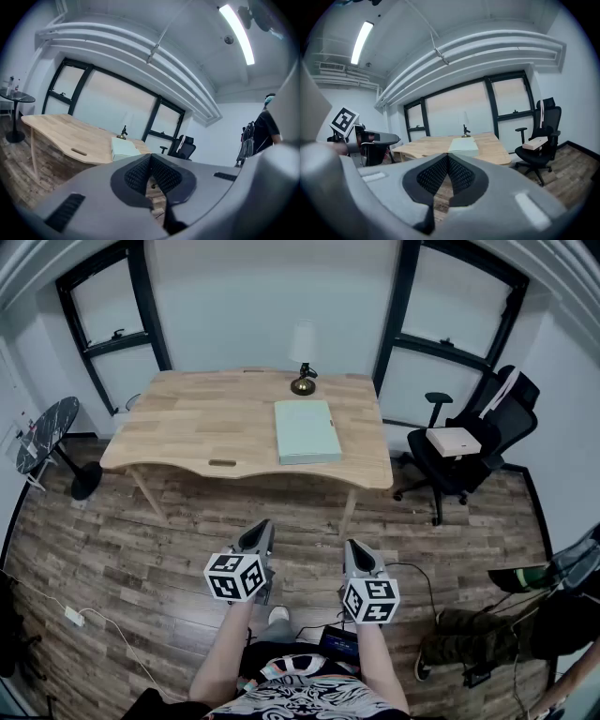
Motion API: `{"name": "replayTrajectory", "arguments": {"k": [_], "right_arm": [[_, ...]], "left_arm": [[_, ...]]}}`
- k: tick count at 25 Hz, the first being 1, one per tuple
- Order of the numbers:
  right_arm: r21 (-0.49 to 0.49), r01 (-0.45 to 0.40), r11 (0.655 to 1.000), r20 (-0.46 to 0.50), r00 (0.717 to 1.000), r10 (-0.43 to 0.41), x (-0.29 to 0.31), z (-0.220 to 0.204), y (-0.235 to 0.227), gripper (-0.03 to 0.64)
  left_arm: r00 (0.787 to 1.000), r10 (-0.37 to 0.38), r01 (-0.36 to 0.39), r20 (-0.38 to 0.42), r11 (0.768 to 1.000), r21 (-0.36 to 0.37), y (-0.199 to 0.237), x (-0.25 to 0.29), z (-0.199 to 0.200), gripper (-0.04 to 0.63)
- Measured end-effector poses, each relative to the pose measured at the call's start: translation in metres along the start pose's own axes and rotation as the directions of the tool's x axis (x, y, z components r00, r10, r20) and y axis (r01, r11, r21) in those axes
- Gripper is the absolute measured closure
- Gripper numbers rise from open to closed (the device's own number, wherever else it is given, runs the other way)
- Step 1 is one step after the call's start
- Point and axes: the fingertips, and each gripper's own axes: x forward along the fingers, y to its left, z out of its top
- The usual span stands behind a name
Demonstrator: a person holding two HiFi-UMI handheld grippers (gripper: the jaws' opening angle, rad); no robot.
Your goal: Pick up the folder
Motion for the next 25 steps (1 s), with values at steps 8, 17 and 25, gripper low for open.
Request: {"name": "replayTrajectory", "arguments": {"k": [8,17,25], "right_arm": [[0.011,0.018,1.0,-0.005,1.0,-0.018,0.002,-0.002,-0.009,0.614],[0.123,-0.049,0.991,0.053,0.998,0.043,0.028,0.001,-0.023,0.614],[0.215,-0.078,0.974,0.056,0.996,0.068,0.105,0.014,-0.052,0.614]], "left_arm": [[1.0,0.009,-0.01,0.02,1.0,0.029,0.002,0.001,0.009,0.588],[0.999,-0.005,0.005,0.035,1.0,-0.006,0.019,0.03,0.012,0.589],[1.0,0.03,-0.03,0.0,1.0,0.006,0.066,0.109,0.022,0.589]]}}
